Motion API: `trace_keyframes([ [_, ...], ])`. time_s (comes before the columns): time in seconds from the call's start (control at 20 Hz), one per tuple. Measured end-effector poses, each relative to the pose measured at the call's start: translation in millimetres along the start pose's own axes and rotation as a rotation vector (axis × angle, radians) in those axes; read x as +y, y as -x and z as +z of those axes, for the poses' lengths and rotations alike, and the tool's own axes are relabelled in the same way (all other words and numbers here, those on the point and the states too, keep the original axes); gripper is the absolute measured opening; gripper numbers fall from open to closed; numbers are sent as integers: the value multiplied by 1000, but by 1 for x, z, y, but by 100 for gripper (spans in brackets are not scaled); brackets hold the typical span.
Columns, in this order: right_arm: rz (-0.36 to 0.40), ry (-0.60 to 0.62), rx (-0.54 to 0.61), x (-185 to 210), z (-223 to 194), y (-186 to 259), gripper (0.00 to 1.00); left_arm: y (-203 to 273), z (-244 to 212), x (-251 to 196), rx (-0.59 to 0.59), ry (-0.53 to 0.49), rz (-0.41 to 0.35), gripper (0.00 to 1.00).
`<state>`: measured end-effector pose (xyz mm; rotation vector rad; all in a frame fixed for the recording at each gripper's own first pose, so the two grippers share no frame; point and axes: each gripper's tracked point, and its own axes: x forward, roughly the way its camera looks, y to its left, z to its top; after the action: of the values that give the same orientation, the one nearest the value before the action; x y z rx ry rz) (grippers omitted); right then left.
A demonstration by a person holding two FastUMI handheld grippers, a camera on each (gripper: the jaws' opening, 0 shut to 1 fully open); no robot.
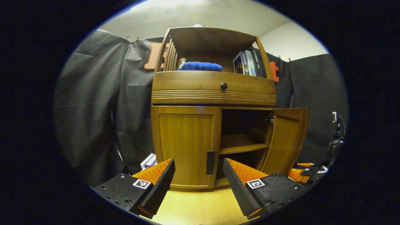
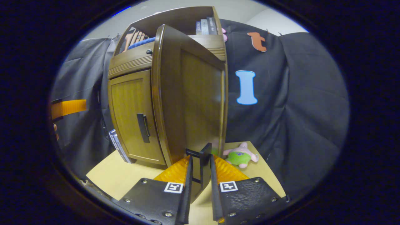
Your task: Open the right door of the double-door shoe cabinet with the right hand, and open the left door with the left hand.
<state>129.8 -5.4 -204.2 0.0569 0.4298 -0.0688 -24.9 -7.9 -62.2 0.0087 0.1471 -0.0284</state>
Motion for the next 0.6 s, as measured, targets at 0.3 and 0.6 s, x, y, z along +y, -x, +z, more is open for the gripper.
trace_keyframes([
  [0.3, -90, -9, -9, -39, -1, 10, 26, -6, -6, -13, 13, 0, -36, 95],
  [0.6, -167, -36, -22, -73, -1, 18, 26, -17, -11, -14, 21, 5, -35, 92],
])
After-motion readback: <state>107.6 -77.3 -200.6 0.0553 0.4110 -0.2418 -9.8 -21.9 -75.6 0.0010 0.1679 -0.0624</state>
